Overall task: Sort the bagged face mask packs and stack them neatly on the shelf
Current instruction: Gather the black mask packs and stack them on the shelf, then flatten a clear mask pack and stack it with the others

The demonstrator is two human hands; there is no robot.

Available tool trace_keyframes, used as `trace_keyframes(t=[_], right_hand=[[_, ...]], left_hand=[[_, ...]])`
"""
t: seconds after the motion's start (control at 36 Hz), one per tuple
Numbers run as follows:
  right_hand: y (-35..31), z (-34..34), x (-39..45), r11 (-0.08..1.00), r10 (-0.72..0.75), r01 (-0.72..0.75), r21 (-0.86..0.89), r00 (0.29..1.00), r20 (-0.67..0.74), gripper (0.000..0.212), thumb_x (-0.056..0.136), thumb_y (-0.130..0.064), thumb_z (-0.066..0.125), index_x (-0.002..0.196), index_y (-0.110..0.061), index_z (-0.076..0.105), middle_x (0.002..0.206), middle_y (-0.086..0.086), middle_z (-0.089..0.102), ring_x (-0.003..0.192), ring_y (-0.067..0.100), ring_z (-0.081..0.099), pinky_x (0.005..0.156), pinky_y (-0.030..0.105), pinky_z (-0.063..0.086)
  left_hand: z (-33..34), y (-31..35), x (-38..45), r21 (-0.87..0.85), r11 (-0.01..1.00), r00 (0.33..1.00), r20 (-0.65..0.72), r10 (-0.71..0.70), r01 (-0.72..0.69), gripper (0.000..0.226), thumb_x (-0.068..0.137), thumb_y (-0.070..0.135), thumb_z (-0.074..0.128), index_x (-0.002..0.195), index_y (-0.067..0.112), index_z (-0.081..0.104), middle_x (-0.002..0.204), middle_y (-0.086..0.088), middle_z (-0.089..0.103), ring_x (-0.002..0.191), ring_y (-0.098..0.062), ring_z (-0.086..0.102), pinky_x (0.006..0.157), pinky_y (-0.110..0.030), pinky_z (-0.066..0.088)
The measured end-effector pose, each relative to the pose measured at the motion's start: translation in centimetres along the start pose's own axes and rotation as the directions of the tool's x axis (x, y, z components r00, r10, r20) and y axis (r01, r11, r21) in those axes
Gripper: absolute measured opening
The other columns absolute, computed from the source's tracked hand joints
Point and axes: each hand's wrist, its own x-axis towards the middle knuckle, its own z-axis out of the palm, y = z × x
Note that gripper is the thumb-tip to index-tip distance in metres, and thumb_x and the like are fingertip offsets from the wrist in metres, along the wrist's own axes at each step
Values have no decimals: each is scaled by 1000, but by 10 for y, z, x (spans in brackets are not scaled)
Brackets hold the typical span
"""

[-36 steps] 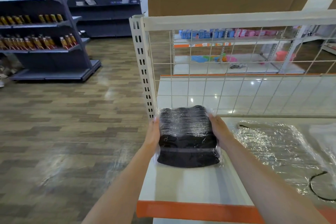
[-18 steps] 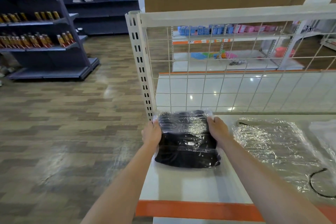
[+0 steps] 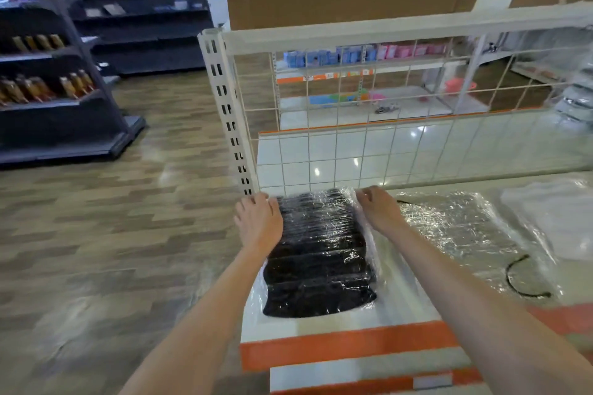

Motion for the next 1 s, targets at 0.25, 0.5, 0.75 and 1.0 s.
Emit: trace_keyframes(t=[0.25,0.5,0.75,1.0], right_hand=[[26,-48,-27,978,-135,127,-163,990,-37,35,101,-25,38,123,-3,53,122,13,58,109,25,54,91,33,42],[111,-129,-20,914,-51,98,-395,991,127,40,93,-23,51,131,-10,48,137,13,44,127,29,40,104,34,35],[192,-197,4,979,120,-85,-183,975,188,54,95,-34,51,139,-6,38,145,14,39,129,27,43,100,29,34],[211,-174,16,891,222,-343,297,901,374,83,85,-39,66,146,-7,20,150,17,30,125,33,44,97,35,48]], left_hand=[[13,57,-30,82,928,928,122,353,-363,32,97,26,41,124,12,50,128,-10,47,121,-25,38,104,-40,32],[53,140,-49,83,802,752,417,511,-591,59,90,44,55,137,12,39,141,-10,37,132,-25,31,110,-36,27],[121,195,-49,69,968,780,608,152,-243,120,69,75,57,151,10,-1,157,-16,3,144,-35,10,117,-47,19],[148,193,-44,-346,813,809,538,-237,468,92,63,63,71,126,-1,49,112,-16,63,98,-30,62,91,-40,51]])
